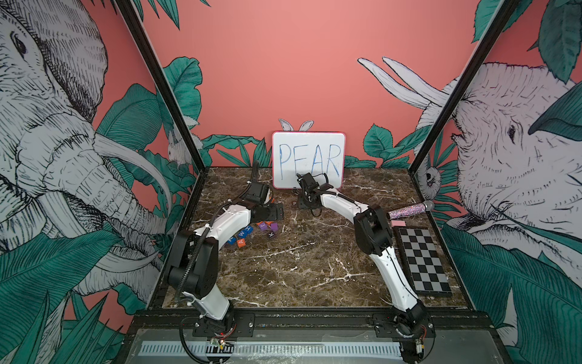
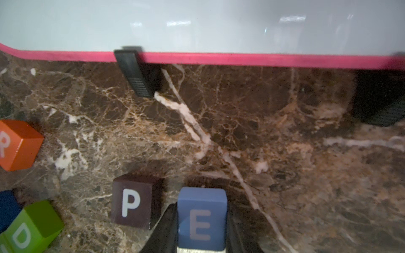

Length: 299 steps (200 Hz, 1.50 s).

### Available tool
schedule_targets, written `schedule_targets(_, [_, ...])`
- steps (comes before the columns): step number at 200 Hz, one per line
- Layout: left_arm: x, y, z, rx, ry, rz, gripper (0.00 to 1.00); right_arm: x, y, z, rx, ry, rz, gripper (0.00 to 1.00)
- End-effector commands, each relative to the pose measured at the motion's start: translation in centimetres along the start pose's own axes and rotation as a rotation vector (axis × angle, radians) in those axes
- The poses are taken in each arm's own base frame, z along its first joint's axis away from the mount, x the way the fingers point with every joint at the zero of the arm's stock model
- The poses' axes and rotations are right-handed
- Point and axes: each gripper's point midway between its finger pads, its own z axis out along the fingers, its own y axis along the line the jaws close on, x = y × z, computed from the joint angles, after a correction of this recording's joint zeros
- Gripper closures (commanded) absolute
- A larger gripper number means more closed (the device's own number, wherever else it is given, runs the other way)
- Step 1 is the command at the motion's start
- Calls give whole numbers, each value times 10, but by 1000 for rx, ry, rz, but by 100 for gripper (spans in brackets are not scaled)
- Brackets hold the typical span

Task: Spell the uppercase word “pear” with letter blocks
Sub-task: Place the letter block at the center of the board.

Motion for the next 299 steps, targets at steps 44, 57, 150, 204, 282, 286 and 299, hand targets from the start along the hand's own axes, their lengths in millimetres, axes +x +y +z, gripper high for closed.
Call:
schedule_targets(44, [-5,2,-14,2,-42,-12,1,-7,1,1,-2,-20,18,62])
schedule_targets(57, [-5,2,-14,4,-43,-13,1,-6,1,2,-3,-18,19,60])
schedule_targets(150, [-5,2,-23,7,-57,-32,1,-33,9,-38,-34,-88,12,55])
schedule_targets(204, [11,11,-35,-19,-44,-52,1,-32,17,-74,-95,-131,-48,43])
schedule_targets(282, [51,57,-51,-113,25,-125,1,-2,16,-100,-78,-173,-253,1])
schedule_targets(286, [53,59,-51,-119,32,-131,1,-2,18,-100,-82,-173,-258,1])
schedule_targets(299, [59,65,-52,-139,48,-144,1,1,20,-101,-95,-175,-274,1])
